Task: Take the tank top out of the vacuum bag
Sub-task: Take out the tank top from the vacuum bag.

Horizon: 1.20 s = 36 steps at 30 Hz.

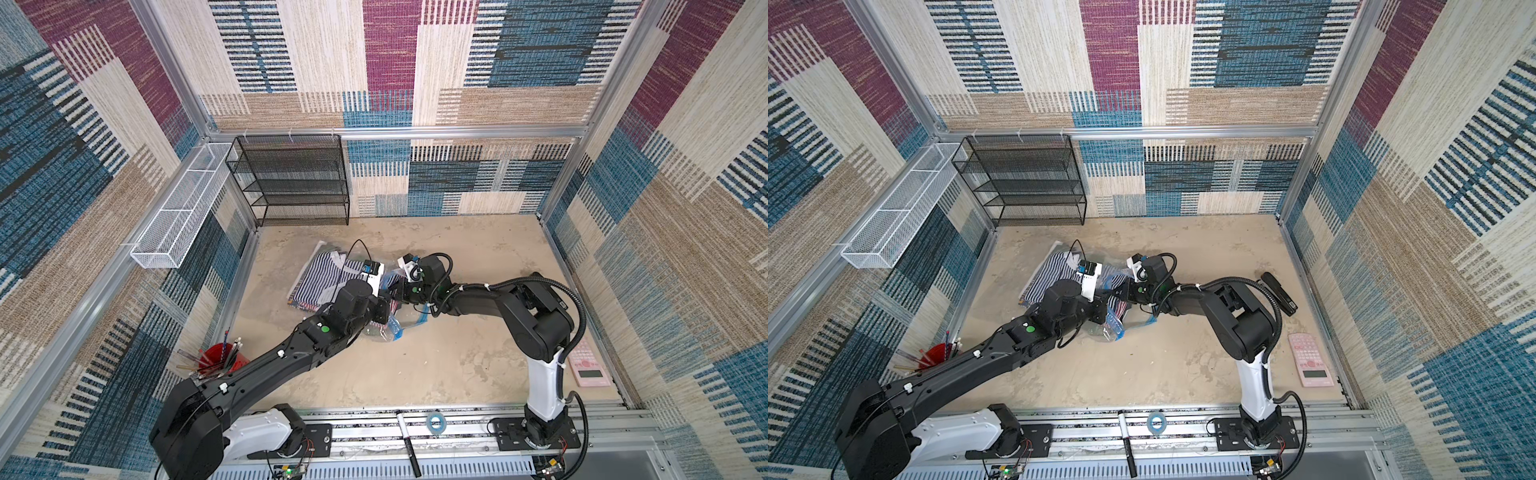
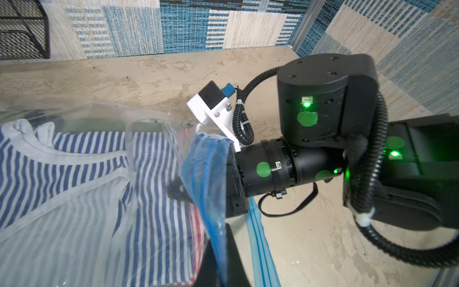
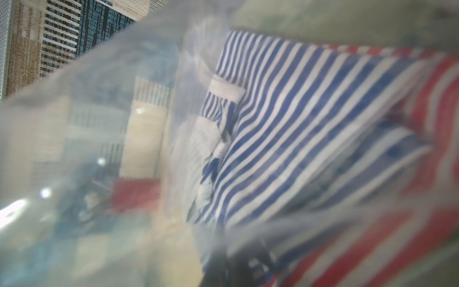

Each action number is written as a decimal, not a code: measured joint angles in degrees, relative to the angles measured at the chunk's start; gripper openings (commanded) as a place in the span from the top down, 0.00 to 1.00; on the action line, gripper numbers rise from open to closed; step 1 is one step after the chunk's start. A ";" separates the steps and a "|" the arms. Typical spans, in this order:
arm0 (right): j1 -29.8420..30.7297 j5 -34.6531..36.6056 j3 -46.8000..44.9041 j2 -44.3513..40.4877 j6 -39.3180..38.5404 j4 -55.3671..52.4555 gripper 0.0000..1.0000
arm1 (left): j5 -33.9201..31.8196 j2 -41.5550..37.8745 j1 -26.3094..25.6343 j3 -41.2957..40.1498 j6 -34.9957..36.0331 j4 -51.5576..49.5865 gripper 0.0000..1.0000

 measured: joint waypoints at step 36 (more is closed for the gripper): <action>-0.04 -1.55 -2.32 -1.01 -1.99 0.09 0.36 | -5.42 -4.22 2.97 -4.35 -1.18 -1.33 1.00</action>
